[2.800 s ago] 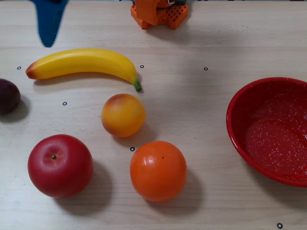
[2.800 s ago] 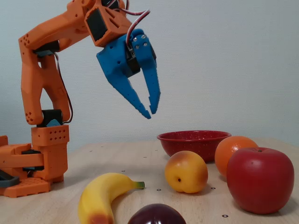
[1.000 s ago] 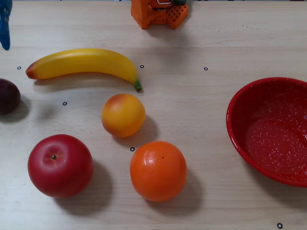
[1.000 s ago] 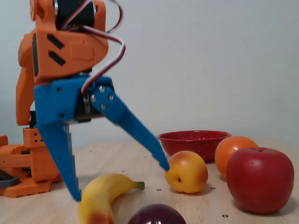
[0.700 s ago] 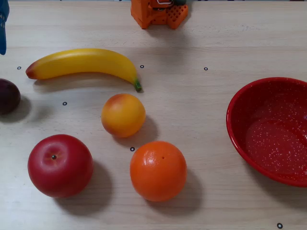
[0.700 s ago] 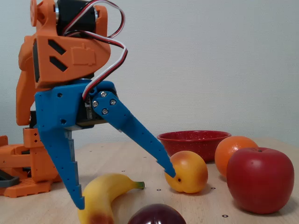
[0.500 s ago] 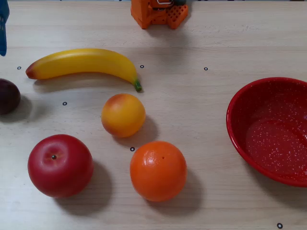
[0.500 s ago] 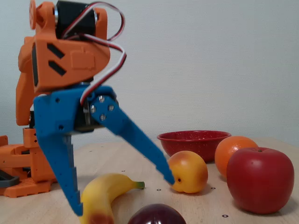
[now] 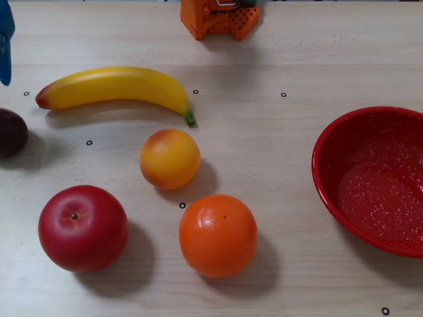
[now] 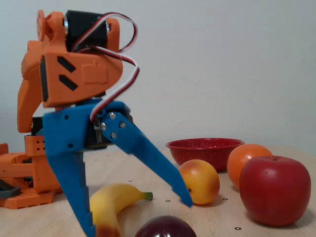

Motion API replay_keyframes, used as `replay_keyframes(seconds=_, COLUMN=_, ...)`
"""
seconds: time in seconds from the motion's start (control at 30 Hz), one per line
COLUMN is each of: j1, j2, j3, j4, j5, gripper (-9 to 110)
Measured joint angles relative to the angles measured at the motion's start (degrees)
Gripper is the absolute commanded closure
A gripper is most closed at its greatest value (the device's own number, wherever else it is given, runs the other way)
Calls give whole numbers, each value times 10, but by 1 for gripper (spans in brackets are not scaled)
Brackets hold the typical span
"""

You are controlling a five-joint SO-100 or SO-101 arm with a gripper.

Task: Put plum in the red bowl.

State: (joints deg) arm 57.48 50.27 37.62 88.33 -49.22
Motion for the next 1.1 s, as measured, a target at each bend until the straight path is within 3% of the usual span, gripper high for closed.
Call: replay_keyframes(seconds=1.1, j1=-33, j2=-71, j3=-51, j4=-34, j5=50, gripper=58)
